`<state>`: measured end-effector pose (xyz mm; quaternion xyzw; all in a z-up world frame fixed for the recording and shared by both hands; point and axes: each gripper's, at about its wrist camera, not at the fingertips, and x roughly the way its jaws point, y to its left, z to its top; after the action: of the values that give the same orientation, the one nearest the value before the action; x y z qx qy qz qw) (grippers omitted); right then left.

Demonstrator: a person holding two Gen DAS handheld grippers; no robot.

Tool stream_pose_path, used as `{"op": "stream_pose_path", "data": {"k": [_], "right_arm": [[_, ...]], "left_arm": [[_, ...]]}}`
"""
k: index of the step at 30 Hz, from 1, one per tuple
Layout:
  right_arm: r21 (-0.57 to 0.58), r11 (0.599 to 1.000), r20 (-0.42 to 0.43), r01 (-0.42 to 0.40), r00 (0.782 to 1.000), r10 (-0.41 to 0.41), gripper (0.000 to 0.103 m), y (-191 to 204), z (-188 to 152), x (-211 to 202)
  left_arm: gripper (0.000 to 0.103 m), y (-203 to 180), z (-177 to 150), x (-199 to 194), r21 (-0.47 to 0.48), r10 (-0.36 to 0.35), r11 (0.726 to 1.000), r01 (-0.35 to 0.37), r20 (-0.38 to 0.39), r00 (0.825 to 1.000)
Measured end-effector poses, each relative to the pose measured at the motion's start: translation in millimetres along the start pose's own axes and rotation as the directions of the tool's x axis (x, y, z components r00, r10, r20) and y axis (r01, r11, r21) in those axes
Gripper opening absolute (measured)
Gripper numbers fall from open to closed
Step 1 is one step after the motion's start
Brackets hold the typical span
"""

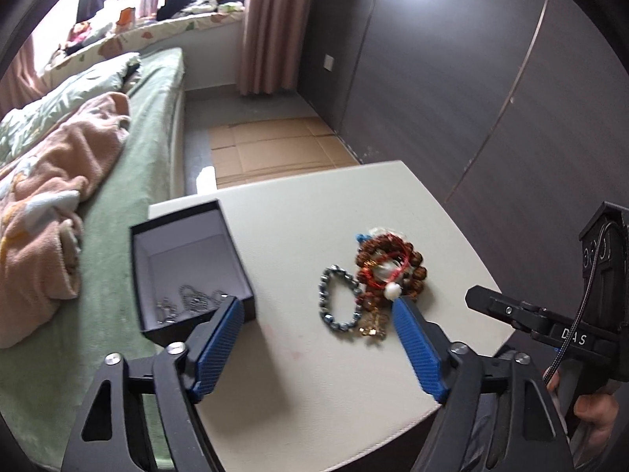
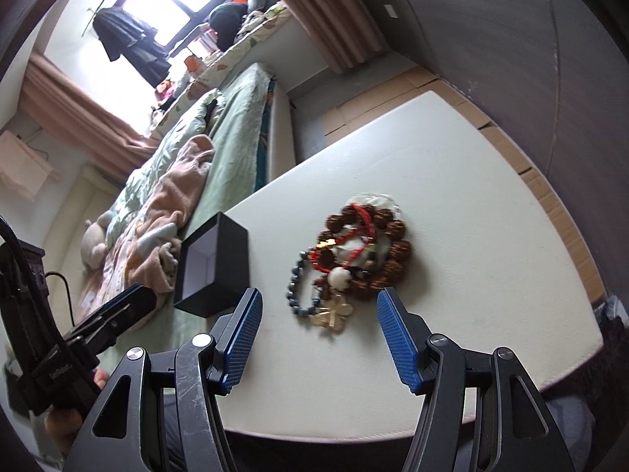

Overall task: Organize jewelry
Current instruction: 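Close the left tool on the gold butterfly pendant beside the beads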

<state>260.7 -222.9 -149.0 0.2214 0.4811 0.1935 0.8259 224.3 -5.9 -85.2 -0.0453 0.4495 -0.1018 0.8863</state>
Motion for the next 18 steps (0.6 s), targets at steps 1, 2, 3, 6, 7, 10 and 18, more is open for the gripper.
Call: {"op": "stream_pose_path", "data": {"k": [1, 2, 3, 6, 7, 10, 18], "right_arm": [[0.006, 1.0, 0.003, 0.004, 1.0, -0.004, 0.061, -5, -1, -2], [0.015, 1.0, 0.006, 0.008, 1.0, -0.008, 0.061, -10, -2, -3], [0.021, 1.0, 0.007, 0.011, 1.0, -0.011, 0.061, -15, -3, -5], [0.042, 0.999, 0.008, 0.022, 1.0, -0.022, 0.061, -31, -7, -8], [0.045, 0.999, 0.007, 0.025, 1.0, -0.025, 0.061, -35, -8, -9], [0.06, 0.998, 0.005, 0.03, 1.0, -0.03, 0.061, -49, -13, -11], [0.124, 0.991, 0.008, 0.042, 0.999, -0.043, 0.061, -87, -19, -16]], "left_arm": [[0.068, -5, -1, 6, 0.008, -0.008, 1.0, 0.008, -0.016, 1.0], [0.065, -9, 0, 10, 0.014, -0.012, 1.0, 0.012, -0.028, 1.0], [0.06, -14, -1, 15, 0.019, -0.015, 1.0, 0.016, -0.042, 0.999], [0.048, -27, -3, 31, 0.027, -0.034, 0.999, 0.036, -0.083, 0.996], [0.043, -31, -4, 37, 0.028, -0.046, 0.998, 0.049, -0.101, 0.994], [0.035, -43, -7, 54, 0.039, -0.052, 0.998, 0.058, -0.138, 0.989], [0.022, -64, -16, 91, 0.093, -0.006, 0.995, 0.025, -0.192, 0.981]]}}
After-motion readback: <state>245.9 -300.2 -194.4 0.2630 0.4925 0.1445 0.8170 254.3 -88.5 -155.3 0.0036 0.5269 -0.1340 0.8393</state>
